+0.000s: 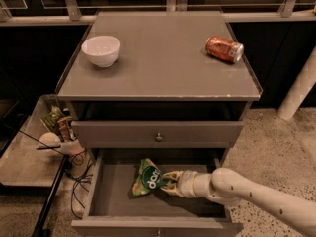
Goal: Place green rice chip bag into middle drawer
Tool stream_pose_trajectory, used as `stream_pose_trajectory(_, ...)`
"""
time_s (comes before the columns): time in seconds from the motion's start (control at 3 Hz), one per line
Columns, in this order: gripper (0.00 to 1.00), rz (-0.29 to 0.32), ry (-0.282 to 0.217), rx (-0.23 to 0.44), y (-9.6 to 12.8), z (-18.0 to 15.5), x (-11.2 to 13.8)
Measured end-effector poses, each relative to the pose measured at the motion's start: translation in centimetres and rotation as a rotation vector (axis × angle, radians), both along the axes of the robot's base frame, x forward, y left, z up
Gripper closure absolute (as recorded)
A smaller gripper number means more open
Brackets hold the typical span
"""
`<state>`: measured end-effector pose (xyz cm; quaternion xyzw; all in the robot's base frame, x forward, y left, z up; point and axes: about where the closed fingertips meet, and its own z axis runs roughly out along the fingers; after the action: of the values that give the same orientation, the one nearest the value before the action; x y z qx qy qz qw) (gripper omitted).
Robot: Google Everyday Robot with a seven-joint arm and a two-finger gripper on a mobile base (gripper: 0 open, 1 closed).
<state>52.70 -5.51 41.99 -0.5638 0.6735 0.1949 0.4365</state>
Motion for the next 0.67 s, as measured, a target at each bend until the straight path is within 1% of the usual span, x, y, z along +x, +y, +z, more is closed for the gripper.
stream_pose_trajectory(0.33, 1.0, -0.007, 0.006, -0.002, -0.17, -1.86, 0.34)
stream_pose_trajectory(0.67, 0.82, -0.008, 0.006, -0.001, -0.15, -1.92, 0.34)
